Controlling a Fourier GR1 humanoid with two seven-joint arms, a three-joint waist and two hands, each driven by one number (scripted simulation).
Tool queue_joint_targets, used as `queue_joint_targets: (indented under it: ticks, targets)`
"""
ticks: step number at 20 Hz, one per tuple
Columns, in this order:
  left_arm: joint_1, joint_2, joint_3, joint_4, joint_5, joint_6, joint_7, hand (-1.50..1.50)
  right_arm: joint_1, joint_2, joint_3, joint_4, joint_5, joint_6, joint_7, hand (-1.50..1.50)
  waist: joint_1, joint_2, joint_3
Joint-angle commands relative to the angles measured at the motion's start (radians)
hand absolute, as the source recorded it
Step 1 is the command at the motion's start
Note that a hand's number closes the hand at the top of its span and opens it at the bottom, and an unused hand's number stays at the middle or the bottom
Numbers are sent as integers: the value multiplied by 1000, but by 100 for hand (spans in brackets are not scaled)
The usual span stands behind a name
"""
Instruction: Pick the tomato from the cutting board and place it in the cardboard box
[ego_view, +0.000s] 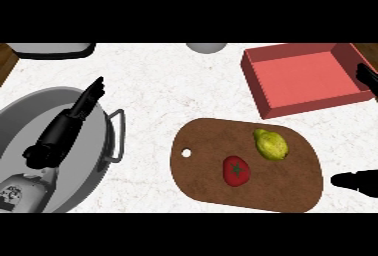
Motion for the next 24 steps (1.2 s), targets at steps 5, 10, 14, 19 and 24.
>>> queue_joint_targets:
  ticks: [5,10,14,19,24]
  targets:
    - [-9,-4,10,38,-23,-42,-48,0,-25,-161,93,-124,193,138,137,-150,19,6,-3]
    - [-36,-24,8,38,-30,-39,-24,0,-80,-212,255,-300,279,262,378,-150,27,5,-4]
    - [-37,-13,32,30,-20,-61,-20,0,-135,-162,411,-412,352,326,605,-150,32,4,-4]
    - [-48,-27,43,-8,-24,-67,28,0,-262,-53,524,-423,342,457,867,-150,29,3,-3]
    - [-90,-56,56,76,-54,-74,-4,0,-349,151,655,-414,334,546,1141,-150,17,3,-3]
